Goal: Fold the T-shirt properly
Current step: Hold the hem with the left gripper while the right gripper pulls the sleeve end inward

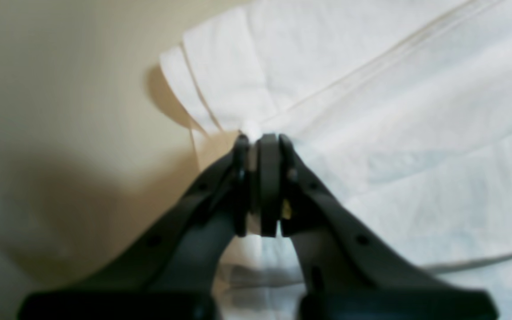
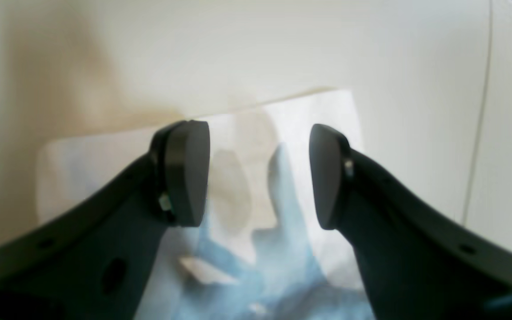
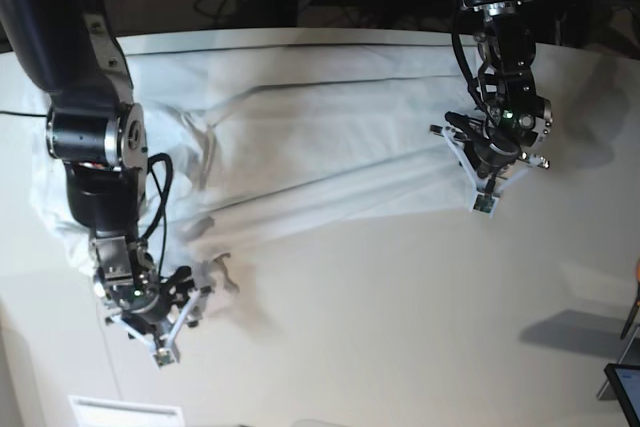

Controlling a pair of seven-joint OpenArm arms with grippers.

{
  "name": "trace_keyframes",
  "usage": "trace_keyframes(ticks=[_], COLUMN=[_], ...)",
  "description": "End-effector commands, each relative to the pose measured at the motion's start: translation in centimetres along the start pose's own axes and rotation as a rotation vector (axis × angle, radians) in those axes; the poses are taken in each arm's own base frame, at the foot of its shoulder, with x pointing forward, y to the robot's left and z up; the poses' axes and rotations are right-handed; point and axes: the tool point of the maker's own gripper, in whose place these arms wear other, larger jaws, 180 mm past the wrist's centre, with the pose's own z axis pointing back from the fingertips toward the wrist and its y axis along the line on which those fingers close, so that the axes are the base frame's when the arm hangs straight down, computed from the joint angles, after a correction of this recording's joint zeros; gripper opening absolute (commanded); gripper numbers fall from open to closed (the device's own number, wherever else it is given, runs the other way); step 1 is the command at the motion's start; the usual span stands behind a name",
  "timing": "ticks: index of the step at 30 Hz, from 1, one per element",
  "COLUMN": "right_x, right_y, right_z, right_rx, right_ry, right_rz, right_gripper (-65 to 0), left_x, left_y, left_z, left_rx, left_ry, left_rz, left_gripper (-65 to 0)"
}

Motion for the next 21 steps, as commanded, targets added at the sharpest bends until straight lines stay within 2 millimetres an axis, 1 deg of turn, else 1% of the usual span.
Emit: trace_keyframes(ticks=[1,2,3,4,8,12,16,18,21], right_x=[5.2,5.3,4.9,4.6,3.7,2.8,2.7,2.4,2.0], right_y=[-2.1,-2.6,-3.6,-3.7,-3.1,-3.1,-3.2,-2.9,-1.9], right_z=[0.7,0.7,0.9,0.8,0.5,0.5,0.5,0.4,0.2], right_rx=[-0.038,-0.042,-0.054,-0.055,-0.04,-0.042,-0.043,-0.039,-0.025], right_ry=[-0.126,-0.133,-0.13,-0.129,-0.119,-0.111,-0.109,-0.105,-0.098], right_rz=[-0.035,-0.065,-0.088,-0.097,-0.104,-0.11,-0.106,-0.107,-0.109], right_gripper=[-30.6,-30.6,-30.6,-30.6,-30.6,-30.6,-30.6,-30.6,-30.6], left_x=[1.1,1.1,1.1,1.1,1.1,1.1,1.1,1.2,1.1], left_y=[1.0,1.0,1.0,1.0,1.0,1.0,1.0,1.0,1.0], left_z=[0.5,0.5,0.5,0.5,0.5,0.5,0.5,0.5,0.5], left_rx=[0.031,0.031,0.032,0.031,0.029,0.031,0.031,0.029,0.031], left_ry=[-0.032,-0.032,-0.031,-0.032,-0.032,-0.033,-0.033,-0.034,-0.033], left_rz=[-0.005,-0.005,-0.005,-0.005,-0.004,-0.004,-0.004,-0.003,-0.004], left_gripper=[-65.0,-65.0,-65.0,-65.0,-65.0,-65.0,-65.0,-65.0,-65.0])
